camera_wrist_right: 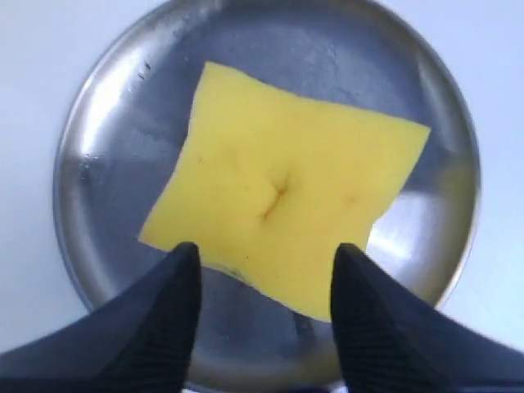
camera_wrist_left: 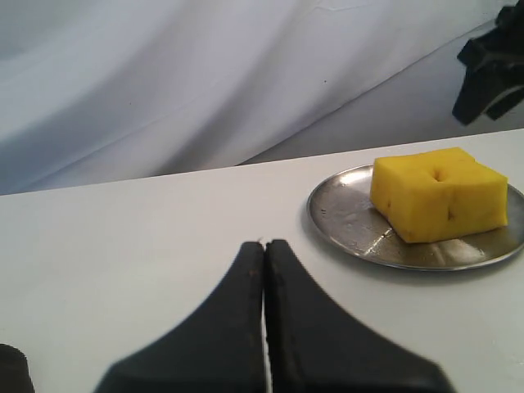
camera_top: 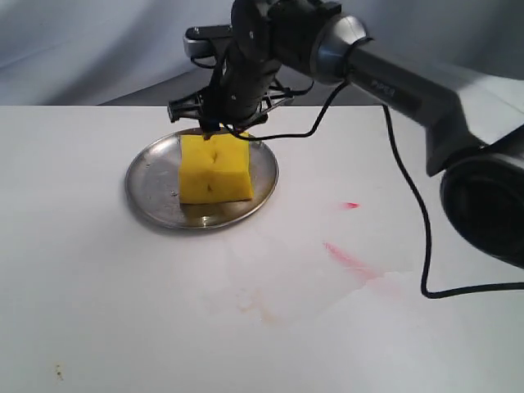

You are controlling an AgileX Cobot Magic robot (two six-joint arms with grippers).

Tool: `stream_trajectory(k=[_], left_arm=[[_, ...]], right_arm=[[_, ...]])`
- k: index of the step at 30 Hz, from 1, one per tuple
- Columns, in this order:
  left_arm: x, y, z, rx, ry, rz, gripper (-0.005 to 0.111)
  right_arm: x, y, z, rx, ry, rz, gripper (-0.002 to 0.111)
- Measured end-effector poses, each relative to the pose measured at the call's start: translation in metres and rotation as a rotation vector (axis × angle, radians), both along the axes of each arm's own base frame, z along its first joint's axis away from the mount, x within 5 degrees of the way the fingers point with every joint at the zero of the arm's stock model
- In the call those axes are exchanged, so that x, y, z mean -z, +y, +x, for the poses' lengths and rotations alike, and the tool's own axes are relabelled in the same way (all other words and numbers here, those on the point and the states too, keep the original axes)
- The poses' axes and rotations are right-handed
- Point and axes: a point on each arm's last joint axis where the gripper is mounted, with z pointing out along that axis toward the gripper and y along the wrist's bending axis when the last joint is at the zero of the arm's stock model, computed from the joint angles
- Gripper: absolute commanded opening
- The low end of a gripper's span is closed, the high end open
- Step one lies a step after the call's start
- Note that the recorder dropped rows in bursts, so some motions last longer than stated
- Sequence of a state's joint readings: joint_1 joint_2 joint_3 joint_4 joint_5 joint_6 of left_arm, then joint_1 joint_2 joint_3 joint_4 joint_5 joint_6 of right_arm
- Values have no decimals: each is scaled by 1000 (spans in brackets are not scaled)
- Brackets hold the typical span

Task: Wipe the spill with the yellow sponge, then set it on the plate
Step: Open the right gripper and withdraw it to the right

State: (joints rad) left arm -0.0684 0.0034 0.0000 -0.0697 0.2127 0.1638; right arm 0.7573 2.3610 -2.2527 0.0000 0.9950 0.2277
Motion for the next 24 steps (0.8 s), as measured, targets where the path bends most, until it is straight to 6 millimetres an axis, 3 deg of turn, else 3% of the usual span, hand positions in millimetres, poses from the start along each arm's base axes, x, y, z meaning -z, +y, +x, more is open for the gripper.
stream_trajectory(k=[2, 3, 6, 9, 13, 17, 24], left_arm=[[0, 0, 0, 0, 0, 0, 0], [0, 0, 0, 0, 0, 0, 0], [0, 0, 0, 0, 0, 0, 0], [0, 0, 0, 0, 0, 0, 0], [0, 0, 0, 0, 0, 0, 0], [0, 0, 0, 0, 0, 0, 0], [0, 0, 0, 0, 0, 0, 0]], right_arm=[[-28, -10, -7, 43, -49, -43, 7], [-41, -17, -11, 74, -104, -111, 5], [-55, -27, -31, 94, -193, -258, 4], [-48, -31, -64, 63, -190, -257, 4], [-29, -42, -92, 29, -173, -224, 4], [-13, -69, -121, 10, -151, -187, 4], [-1, -115, -165, 28, -137, -72, 4]])
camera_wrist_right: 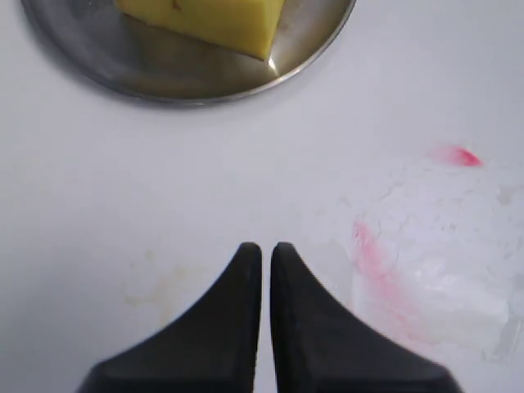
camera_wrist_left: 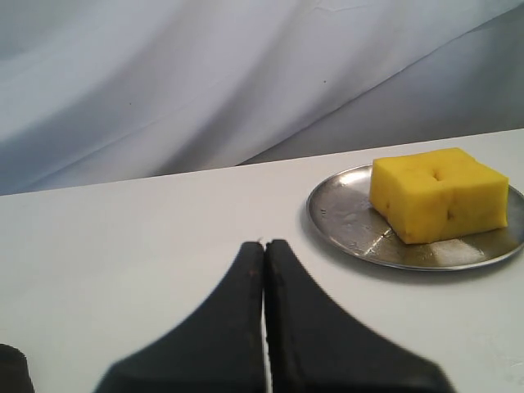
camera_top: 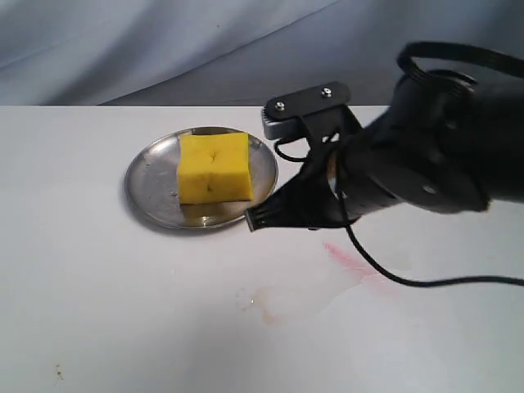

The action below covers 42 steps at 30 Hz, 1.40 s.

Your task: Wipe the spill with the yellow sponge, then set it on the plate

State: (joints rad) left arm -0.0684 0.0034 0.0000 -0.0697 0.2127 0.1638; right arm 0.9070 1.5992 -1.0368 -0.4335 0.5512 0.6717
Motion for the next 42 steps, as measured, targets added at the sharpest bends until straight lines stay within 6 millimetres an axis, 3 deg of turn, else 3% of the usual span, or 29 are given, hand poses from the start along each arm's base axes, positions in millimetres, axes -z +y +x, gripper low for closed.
stream_trajectory(k=[8, 14, 24, 34, 42], left_arm=[[0, 0, 0, 0, 0, 0, 0], [0, 0, 0, 0, 0, 0, 0], [0, 0, 0, 0, 0, 0, 0], [0, 0, 0, 0, 0, 0, 0], [0, 0, 0, 0, 0, 0, 0]], right_arm=[[16, -48, -38, 16, -17, 142, 4], [38, -100, -51, 118, -11, 322, 4], [57, -185, -79, 361, -210, 445, 3], [46, -220, -118, 445, -514, 526, 3], [27, -227, -140, 318, -789, 442, 0]])
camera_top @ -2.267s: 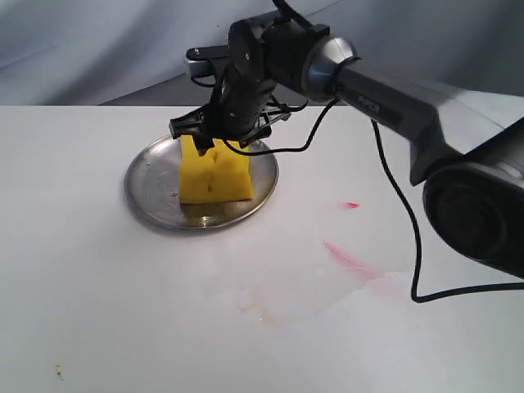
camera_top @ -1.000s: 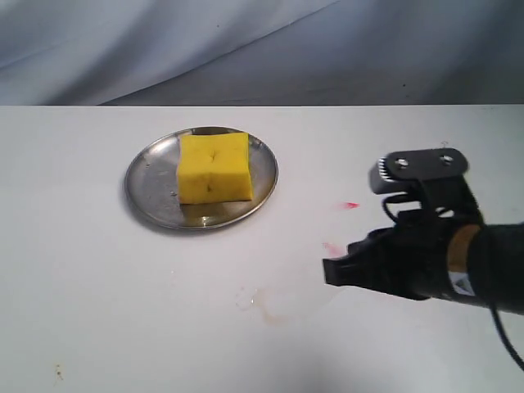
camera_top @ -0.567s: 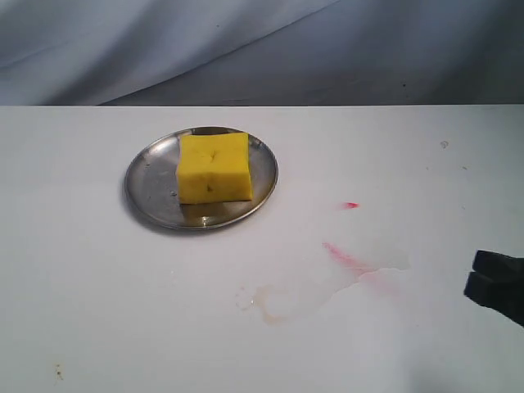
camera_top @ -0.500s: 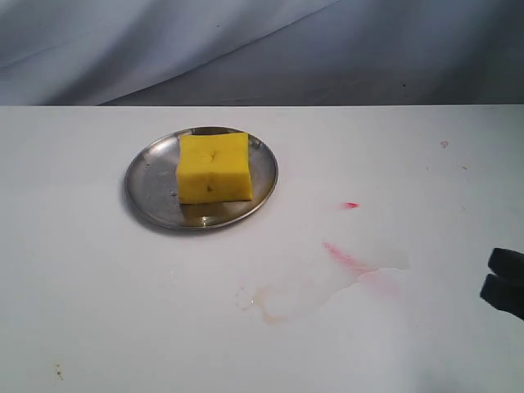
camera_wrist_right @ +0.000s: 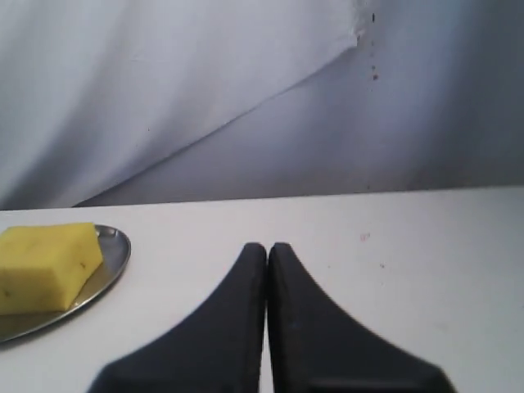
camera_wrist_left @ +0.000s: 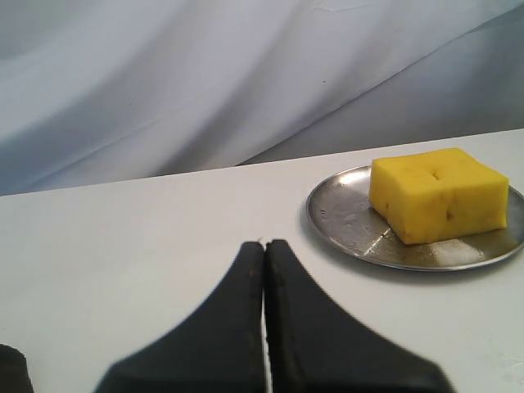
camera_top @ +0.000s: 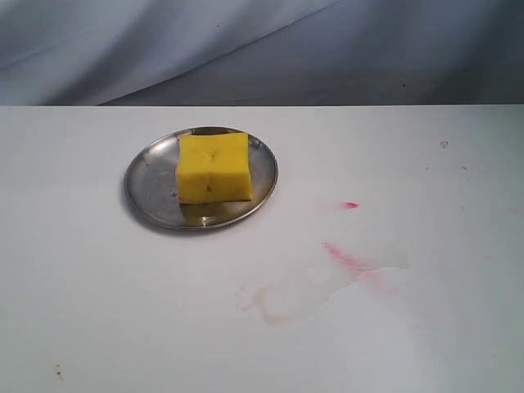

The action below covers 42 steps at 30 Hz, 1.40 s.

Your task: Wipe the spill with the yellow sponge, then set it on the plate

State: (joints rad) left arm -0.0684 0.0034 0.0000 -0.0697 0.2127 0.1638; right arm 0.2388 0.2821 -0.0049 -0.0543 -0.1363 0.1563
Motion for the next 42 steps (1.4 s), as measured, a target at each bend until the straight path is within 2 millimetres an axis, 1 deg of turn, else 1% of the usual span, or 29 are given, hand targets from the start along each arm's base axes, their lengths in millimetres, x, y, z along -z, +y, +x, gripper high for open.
stream_trajectory(k=[8, 14, 42], left_arm=[[0, 0, 0, 0, 0, 0, 0], [0, 0, 0, 0, 0, 0, 0], [0, 0, 0, 0, 0, 0, 0]], right_arm=[[-8, -4, -15, 3, -150, -73, 0], [-11, -10, -22, 74, -213, -69, 0], [-10, -11, -23, 94, -204, -80, 0]])
